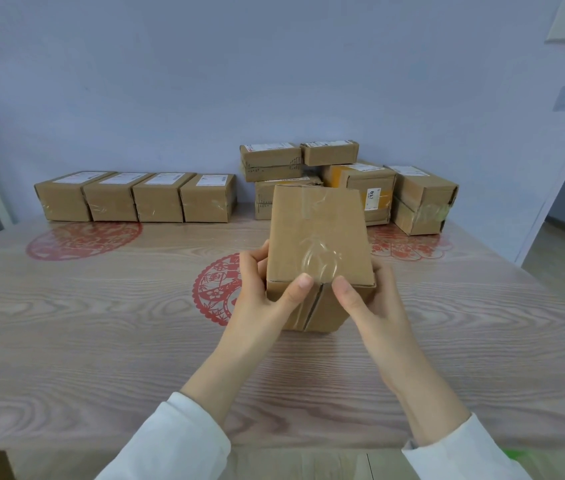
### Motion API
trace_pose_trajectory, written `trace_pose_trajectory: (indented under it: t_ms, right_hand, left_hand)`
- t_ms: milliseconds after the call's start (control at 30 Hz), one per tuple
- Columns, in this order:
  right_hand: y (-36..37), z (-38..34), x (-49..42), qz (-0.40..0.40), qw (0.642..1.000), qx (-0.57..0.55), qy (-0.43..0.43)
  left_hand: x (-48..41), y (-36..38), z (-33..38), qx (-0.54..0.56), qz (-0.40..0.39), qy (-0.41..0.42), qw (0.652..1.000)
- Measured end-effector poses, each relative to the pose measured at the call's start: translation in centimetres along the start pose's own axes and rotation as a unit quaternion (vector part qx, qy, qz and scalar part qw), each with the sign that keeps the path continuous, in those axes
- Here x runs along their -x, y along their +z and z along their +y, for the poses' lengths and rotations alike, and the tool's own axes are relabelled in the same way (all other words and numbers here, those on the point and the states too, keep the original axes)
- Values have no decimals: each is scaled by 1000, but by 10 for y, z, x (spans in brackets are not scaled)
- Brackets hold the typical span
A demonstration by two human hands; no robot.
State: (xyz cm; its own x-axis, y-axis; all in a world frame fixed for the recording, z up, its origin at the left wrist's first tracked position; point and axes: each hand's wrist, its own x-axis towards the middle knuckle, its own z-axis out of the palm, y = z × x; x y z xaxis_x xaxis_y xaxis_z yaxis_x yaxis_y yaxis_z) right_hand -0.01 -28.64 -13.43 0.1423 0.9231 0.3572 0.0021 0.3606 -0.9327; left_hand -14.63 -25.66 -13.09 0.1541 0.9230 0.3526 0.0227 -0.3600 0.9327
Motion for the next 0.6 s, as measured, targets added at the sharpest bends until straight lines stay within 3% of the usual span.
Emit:
trace_pose_trajectory:
  t_ms: [433,600]
  right_hand:
    - [-6,8,-4,-8,1000,3,-10]
    - [-8,12,-4,-13,998,57,-11]
  left_hand:
    - [1,4,0,33,-25,-49,998]
    - [1,2,-5,1,-51,-42,998]
